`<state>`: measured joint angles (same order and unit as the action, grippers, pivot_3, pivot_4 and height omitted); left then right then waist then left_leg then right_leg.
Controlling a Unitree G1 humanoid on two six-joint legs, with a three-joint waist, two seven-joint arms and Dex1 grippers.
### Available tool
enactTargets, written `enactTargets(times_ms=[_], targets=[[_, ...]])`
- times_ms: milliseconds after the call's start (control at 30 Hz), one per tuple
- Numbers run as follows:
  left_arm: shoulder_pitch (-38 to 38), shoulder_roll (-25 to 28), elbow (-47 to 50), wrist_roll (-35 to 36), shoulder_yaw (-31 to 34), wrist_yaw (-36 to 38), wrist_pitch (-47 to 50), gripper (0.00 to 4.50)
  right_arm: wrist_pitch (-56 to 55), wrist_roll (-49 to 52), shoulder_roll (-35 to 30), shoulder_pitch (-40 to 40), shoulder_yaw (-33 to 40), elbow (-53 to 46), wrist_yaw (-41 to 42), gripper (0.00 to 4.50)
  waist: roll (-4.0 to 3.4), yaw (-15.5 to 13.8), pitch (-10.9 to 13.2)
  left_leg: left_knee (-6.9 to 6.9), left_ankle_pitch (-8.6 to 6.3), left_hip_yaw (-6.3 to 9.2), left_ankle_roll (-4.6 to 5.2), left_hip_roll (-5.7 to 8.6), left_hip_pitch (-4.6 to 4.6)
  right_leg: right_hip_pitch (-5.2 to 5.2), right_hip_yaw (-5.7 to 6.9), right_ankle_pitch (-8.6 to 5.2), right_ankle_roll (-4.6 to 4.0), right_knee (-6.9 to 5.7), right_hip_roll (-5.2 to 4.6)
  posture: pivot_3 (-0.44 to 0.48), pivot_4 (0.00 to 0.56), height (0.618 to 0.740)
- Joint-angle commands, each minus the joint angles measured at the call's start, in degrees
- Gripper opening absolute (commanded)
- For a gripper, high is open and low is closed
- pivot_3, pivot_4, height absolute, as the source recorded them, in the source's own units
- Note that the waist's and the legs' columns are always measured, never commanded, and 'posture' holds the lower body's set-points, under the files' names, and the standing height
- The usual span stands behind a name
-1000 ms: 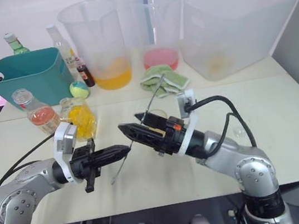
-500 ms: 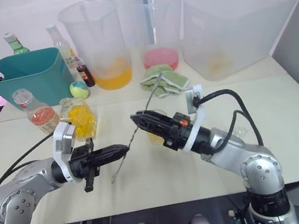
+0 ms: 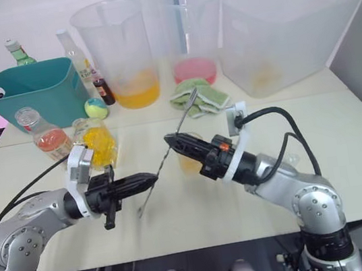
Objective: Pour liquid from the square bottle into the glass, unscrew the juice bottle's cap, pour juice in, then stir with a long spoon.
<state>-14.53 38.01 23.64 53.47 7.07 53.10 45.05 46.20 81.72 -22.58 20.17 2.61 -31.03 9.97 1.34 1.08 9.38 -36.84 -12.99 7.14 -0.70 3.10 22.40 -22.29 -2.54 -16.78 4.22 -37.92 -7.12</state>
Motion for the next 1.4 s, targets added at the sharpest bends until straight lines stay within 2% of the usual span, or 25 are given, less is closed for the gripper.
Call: enactTargets(times_ms=[33,267,300,400,567,767,1033,1400], targets=[[0.4,0.5,-0.1,-1.9,0.6,-0.5,-1.6,1.27,-0.9,0.9,-0.1,1.4,0.3,-2.0,1.2,0.0,0.0,0.0,0.0,0.01,0.0,-0.01,0.0,0.0,0.01,-0.01,0.0,0.0,0.0,0.0,0.0,0.0,0.15,0.738],[2.7,0.7,-0.3,-3.2,3.8,-0.3,-5.2,3.69,-1.5,0.7,-1.4,5.6,1.9,-2.0,0.5,0.0,0.0,0.0,0.0,0.03,0.0,0.0,0.0,-0.02,0.01,-0.03,0.01,0.0,0.0,0.01,0.02,0.0,0.15,0.738],[3.3,0.7,-0.2,-3.0,4.7,-0.6,-5.4,3.9,-1.6,0.9,-2.1,6.7,2.7,-1.9,0.3,0.0,-0.01,0.0,0.0,0.03,0.0,0.0,0.0,-0.02,0.01,-0.03,0.01,0.0,-0.01,0.02,0.02,0.0,0.15,0.738],[6.0,0.7,1.0,-3.5,6.3,-1.4,-6.3,3.9,-1.8,2.2,-5.9,12.1,5.9,-0.6,-0.4,0.0,-0.02,0.0,0.0,0.03,0.0,0.03,0.0,-0.01,0.03,-0.03,-0.02,0.0,0.0,0.08,0.0,0.0,0.15,0.738],[8.4,0.6,0.2,-8.3,4.6,-0.8,-10.4,3.9,-0.1,2.3,-13.3,22.9,10.0,6.5,-1.0,0.0,-0.04,-0.3,0.0,0.03,0.0,-0.17,0.0,-0.01,0.06,0.03,0.07,0.0,-0.01,0.21,0.01,0.0,0.15,0.738],[7.2,-1.7,-0.7,-10.0,2.9,-2.1,-11.9,3.9,1.4,-11.9,-19.5,28.4,4.5,12.4,4.7,0.0,-0.04,-0.2,0.0,0.05,0.0,-0.33,0.01,-0.04,0.13,-0.02,0.04,0.0,-0.01,0.28,0.0,0.0,0.15,0.738],[7.1,-2.8,-1.1,-12.0,1.7,-2.7,-13.4,3.9,1.6,-20.9,-17.7,26.7,0.3,12.9,11.3,0.0,-0.04,-0.1,0.0,0.02,0.0,-0.34,0.01,-0.04,0.42,-0.31,0.02,0.01,-0.02,0.23,0.0,0.0,0.15,0.738],[8.6,-3.2,-0.9,-13.4,1.9,-3.2,-14.2,3.9,1.0,-30.5,-12.9,27.7,-3.7,14.0,15.8,0.0,-0.04,-0.1,0.0,-0.01,0.0,-0.33,0.01,-0.03,0.5,-0.43,0.02,0.02,-0.04,0.17,0.0,0.0,0.15,0.738]])
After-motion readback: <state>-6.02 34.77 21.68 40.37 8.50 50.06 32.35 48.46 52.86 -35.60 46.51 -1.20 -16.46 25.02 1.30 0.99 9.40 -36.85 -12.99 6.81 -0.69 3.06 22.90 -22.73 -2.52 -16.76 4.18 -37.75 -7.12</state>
